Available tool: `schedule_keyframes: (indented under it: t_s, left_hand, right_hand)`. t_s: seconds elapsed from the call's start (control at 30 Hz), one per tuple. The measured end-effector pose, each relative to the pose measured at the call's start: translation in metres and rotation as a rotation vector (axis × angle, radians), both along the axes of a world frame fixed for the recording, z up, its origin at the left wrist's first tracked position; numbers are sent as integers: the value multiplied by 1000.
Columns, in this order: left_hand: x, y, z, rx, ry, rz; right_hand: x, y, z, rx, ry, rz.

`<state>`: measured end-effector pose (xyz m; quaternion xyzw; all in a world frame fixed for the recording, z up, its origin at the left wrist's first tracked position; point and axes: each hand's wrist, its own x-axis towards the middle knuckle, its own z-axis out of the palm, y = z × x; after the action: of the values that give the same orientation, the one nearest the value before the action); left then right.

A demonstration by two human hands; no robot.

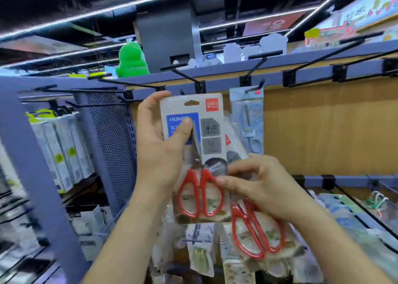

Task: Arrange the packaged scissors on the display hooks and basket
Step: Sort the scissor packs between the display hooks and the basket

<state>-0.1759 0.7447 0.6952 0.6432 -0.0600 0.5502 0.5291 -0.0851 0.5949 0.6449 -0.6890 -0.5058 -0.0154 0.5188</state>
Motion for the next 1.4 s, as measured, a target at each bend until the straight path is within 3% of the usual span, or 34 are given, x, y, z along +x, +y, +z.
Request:
schedule_keyframes:
  t_s: [0.17, 0.27, 0.53, 0.83, 0.97, 1.07, 1.17, 1.33, 1.4]
  left_hand:
    - [4, 19, 31, -145, 58, 53]
    - [10, 27, 42, -103, 118, 30]
    - [30, 45, 39, -195, 352, -112]
    - [60, 70, 39, 1, 287, 11]
    - [78, 73, 38, -7, 297, 131]
    - [62, 69, 12, -112, 322, -84]
    - [49, 65, -25, -63, 336, -129]
    - [83, 67, -25, -51, 317, 122]
    - [99, 71, -24, -30, 344, 110]
  right_hand:
    - [-8, 10, 11, 54, 54, 85]
    - [-10, 13, 16, 66, 103, 107]
    - [-4, 15, 17, 8, 182, 22]
    - [10, 30, 18, -7, 269, 3]
    - [25, 35, 13, 41, 234, -142]
    - [35, 30, 8, 112, 163, -300]
    - [42, 18, 5, 190, 173, -361]
    - [52, -3, -6, 255, 204, -284]
    - [54, -9, -11, 302, 215, -297]
